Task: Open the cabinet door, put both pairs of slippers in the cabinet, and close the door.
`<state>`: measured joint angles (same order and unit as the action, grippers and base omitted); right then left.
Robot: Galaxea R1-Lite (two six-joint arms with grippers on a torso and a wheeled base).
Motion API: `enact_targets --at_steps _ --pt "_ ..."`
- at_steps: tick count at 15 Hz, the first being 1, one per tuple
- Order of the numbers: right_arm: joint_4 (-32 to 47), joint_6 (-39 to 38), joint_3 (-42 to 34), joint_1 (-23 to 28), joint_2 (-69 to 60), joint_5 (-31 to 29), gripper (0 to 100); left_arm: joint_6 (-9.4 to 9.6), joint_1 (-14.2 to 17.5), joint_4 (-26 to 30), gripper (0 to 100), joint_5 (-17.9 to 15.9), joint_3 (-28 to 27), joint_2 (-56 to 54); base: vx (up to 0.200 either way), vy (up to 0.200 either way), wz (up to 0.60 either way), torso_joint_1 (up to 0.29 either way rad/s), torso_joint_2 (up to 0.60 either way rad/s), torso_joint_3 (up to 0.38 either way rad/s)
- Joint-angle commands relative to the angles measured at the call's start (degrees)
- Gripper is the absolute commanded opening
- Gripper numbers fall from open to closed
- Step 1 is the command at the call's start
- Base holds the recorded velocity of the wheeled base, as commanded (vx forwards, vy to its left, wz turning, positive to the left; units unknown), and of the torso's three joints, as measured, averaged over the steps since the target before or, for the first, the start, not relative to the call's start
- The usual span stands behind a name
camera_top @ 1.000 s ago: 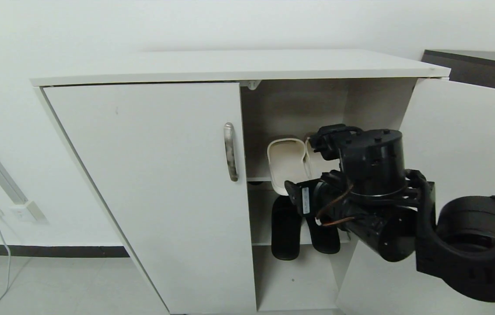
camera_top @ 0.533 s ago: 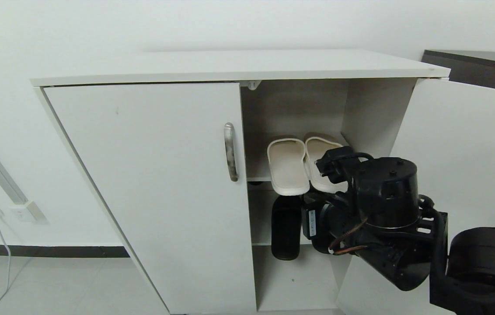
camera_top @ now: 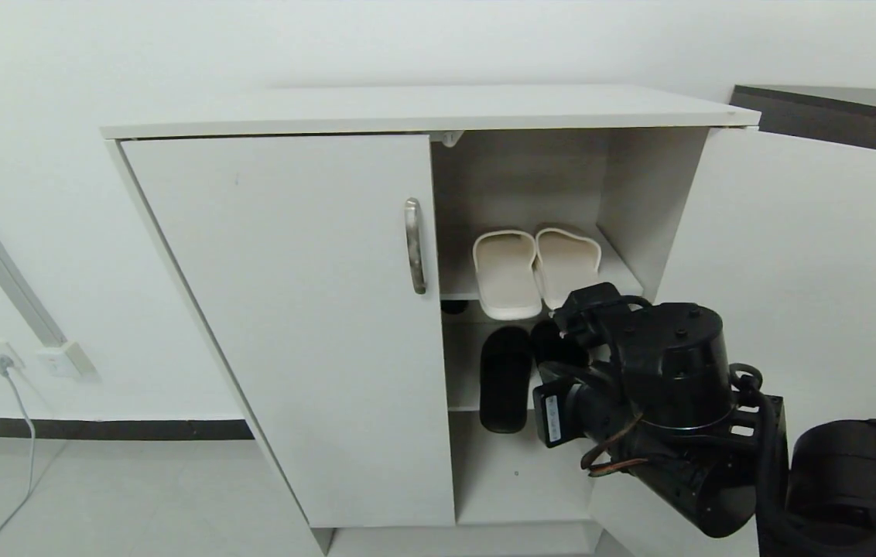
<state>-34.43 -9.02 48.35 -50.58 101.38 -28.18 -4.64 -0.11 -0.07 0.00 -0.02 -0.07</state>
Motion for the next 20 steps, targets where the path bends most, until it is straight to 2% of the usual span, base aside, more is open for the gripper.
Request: enact_targets --at_steps 1,4,11,20 --pt "-0.11 -0.12 -0.36 0.04 0.14 -0.03 0 -0.01 0.02 -0.01 0 0.0 0.02 0.07 -0.2 0.0 0.0 -0.002 0.0 0.002" --pt "-0.64 0.23 -1.94 0.04 0.05 -0.2 0 -0.01 0.02 -0.01 0 0.0 0.02 0.07 -0.2 0.0 0.0 -0.001 0.0 0.002" --pt "-7.32 4.8 -5.72 1.62 -0.3 0.15 0 -0.1 0.02 -0.01 0 0.0 0.02 0.07 -0.2 0.0 0.0 0.004 0.0 0.003" --pt "-7.32 4.63 -5.9 1.62 0.14 0.32 0 -0.1 0.02 -0.01 0 0.0 0.02 0.07 0.0 0.0 0.0 0.0 0.0 0.0"
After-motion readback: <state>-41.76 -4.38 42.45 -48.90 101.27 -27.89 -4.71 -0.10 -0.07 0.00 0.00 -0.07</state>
